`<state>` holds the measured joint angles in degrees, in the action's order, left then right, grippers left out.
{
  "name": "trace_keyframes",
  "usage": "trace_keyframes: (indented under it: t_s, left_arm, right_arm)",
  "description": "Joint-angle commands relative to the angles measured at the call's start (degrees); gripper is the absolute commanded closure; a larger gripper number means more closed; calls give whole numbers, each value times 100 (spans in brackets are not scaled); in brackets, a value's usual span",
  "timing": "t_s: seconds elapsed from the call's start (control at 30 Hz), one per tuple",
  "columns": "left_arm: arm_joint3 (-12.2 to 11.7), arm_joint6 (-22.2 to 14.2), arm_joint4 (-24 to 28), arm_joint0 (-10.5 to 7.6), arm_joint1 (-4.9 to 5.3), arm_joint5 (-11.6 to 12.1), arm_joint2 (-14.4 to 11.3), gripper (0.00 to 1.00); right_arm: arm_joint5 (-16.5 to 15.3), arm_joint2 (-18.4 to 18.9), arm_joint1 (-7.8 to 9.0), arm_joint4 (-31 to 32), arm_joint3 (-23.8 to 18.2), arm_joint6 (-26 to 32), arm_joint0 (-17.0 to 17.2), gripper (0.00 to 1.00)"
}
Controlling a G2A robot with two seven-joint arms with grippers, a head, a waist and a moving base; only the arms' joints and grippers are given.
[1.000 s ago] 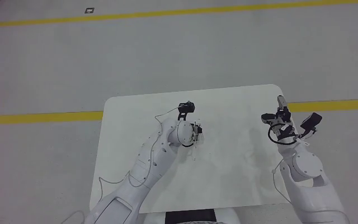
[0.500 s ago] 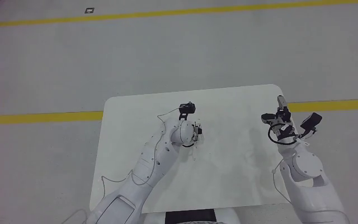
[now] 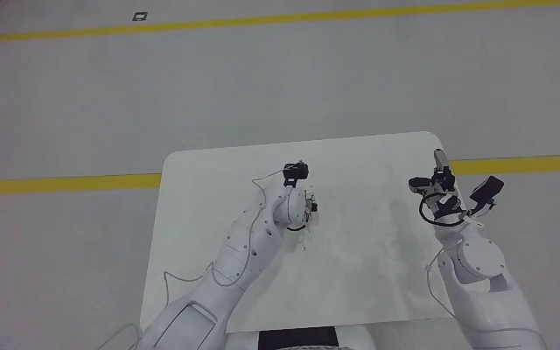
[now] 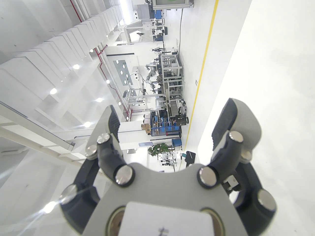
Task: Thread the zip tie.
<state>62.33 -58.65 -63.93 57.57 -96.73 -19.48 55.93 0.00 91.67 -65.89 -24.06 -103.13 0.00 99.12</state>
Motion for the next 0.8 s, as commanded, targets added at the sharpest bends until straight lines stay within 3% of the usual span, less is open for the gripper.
trace_keyframes:
  t_s: [0.0,0.2,0.77]
  left_arm:
    - [-45,-31,-34,-22,-20,0,-1,82]
    - [-124,-54,-101,-58,-73,0,19,79]
    - [-319,-51,-148,-145,-166,0,63,86]
  right_arm:
    - [0,0,0,0,0,0,0,0]
    - [0,0,0,0,0,0,0,0]
    - [0,0,0,0,0,0,0,0]
